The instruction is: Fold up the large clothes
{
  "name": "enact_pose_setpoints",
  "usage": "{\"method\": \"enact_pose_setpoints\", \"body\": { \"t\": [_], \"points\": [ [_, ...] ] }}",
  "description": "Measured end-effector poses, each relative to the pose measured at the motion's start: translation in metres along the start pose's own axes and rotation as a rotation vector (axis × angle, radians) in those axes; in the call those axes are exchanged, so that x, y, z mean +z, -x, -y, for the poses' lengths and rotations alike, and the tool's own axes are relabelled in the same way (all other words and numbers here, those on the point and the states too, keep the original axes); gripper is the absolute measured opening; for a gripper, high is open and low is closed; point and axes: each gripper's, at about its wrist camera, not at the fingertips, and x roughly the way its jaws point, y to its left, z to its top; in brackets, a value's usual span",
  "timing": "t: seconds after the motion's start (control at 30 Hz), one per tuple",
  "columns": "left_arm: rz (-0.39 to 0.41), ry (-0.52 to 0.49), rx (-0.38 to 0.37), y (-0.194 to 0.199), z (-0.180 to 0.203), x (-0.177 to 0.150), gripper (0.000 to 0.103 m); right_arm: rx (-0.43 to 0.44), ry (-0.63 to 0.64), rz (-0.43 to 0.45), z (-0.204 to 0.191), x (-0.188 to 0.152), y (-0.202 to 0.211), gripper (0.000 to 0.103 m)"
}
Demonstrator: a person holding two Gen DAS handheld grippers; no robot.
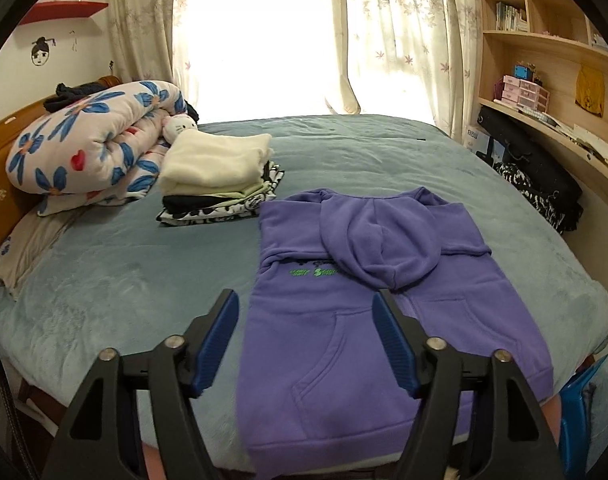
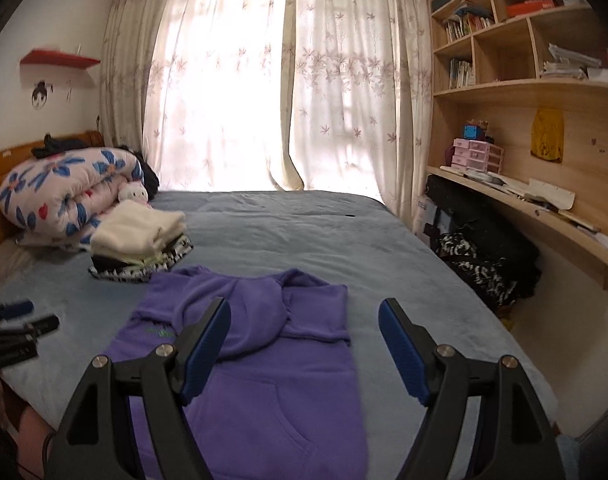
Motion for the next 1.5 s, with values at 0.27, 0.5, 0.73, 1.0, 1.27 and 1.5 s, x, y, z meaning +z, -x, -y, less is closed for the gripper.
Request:
{"method": "enact_pose_setpoints", "body": {
  "t": [0.27, 0.5, 0.73, 1.0, 1.27, 1.5],
  "points": [
    [-0.087, -0.007, 0.025, -0.005, -0.024, -0.048, 0.075, -0.038, 0.039, -0.178, 0.011, -0.059, -0.005, 0.077],
    [-0.210, 0.039, 0.057, -0.052, -0.070, -0.112, 0.075, 0.050, -0.008, -0.306, 0.027, -0.106, -0.043, 0.077],
    [-0.269, 0.069, -0.052, -0.095, -0.077, -0.146, 0.075, 0.082, -0.023, -0.420, 0.050, -0.172, -0.080, 0.077],
    [-0.263, 0.175, -0.155, -0.113, -0.090, -0.161, 0.076, 0.134, -0.105, -0.471, 0.055, -0.212, -0.106, 0.066],
    [-0.256, 0.212, -0.218, -0.109, -0.095, -0.164, 0.076, 0.213, -0.122, -0.456, 0.054, -0.215, -0.103, 0.036],
    [-0.286, 0.181, -0.259, -0.109, -0.088, -0.167, 0.076, 0.200, -0.108, -0.469, 0.050, -0.217, -0.107, 0.038]
  ]
}}
